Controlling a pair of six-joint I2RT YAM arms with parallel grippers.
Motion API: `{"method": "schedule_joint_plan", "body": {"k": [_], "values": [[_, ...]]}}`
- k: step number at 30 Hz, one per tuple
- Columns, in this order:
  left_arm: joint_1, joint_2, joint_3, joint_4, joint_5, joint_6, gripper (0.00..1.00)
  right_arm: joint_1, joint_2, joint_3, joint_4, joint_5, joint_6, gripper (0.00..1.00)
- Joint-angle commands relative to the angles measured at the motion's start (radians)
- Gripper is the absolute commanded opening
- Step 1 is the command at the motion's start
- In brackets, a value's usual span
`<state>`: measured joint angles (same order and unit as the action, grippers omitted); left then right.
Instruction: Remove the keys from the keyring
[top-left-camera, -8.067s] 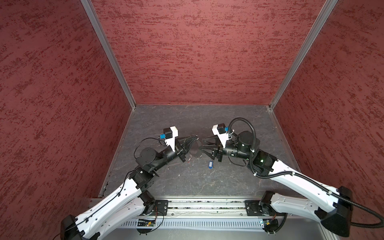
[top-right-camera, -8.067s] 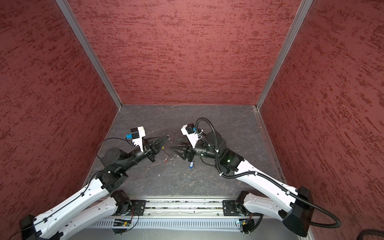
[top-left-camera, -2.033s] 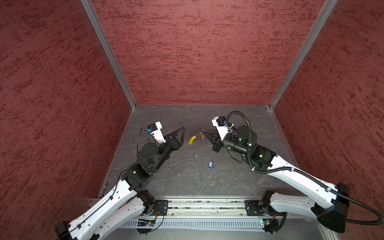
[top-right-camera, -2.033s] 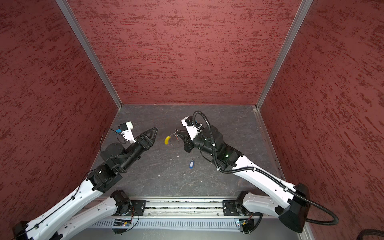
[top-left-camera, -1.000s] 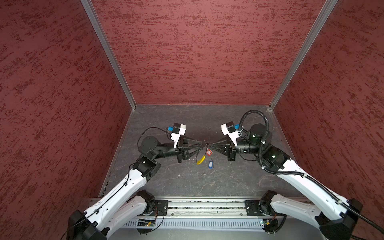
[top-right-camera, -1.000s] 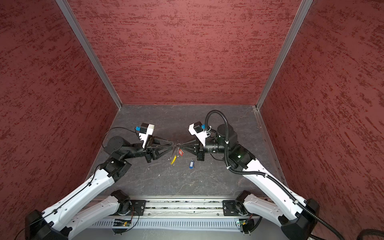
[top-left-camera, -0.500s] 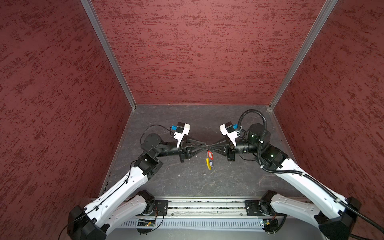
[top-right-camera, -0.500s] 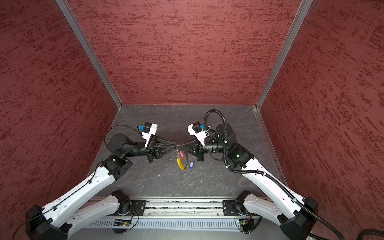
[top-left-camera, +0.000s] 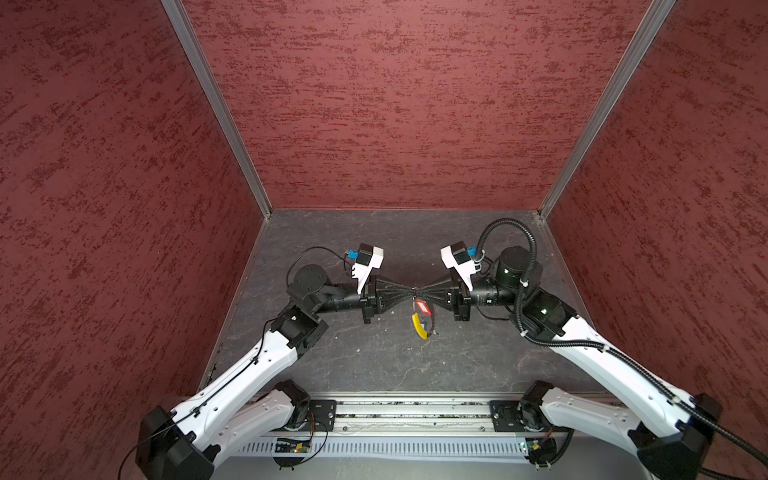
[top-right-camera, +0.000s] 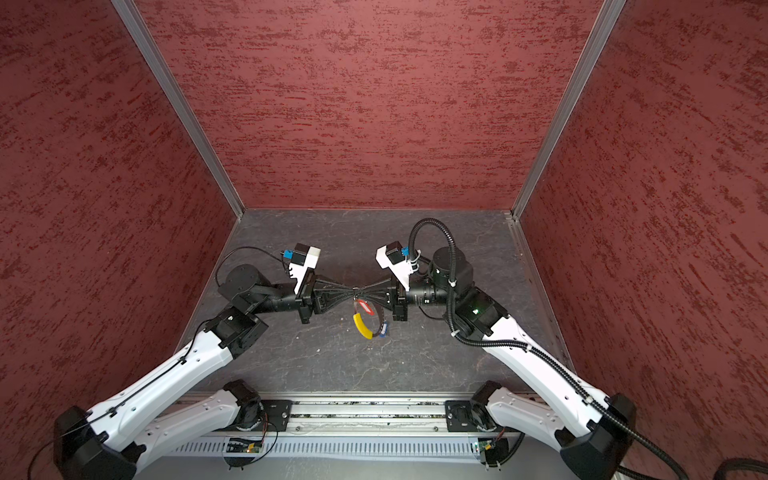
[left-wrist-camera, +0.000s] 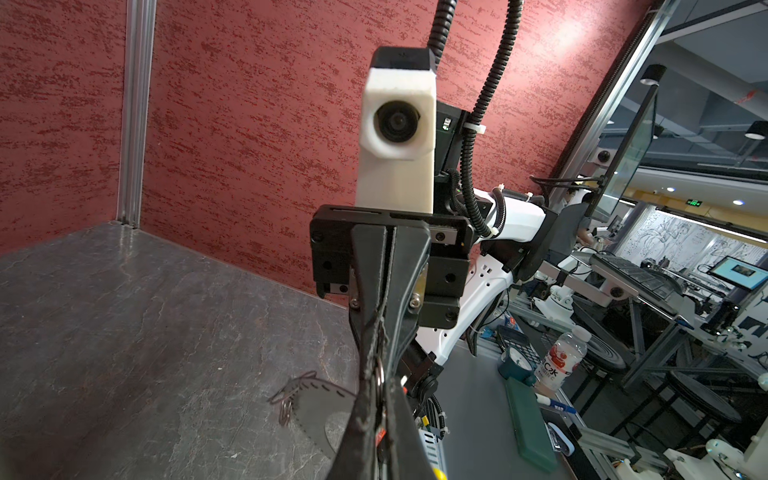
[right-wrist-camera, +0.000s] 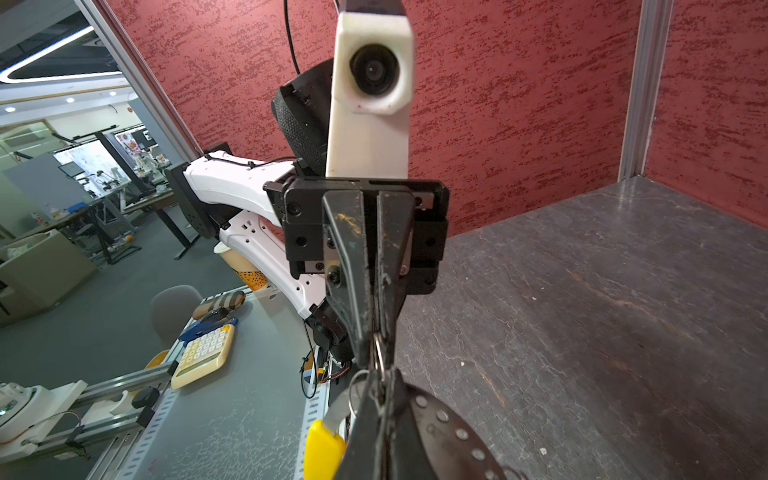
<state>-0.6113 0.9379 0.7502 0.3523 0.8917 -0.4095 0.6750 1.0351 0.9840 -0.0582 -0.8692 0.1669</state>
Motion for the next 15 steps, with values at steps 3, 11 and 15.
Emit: {"method": "schedule_joint_plan", "body": {"k": [3,11,15], "values": [[-0.008,-0.021,0.026,-0.01,-0.024,0.005,0.0,-0.005,0.003,0.009,0.049,0.014,0.003,0.0],[-0.047,-0.105,0.023,-0.117,-0.181,0.106,0.0,-0.005,-0.081,-0.043,0.06,0.147,0.018,0.44],[-0.07,-0.124,0.026,-0.133,-0.232,0.123,0.0,-0.005,-0.153,-0.11,0.148,0.246,0.073,0.51]]}}
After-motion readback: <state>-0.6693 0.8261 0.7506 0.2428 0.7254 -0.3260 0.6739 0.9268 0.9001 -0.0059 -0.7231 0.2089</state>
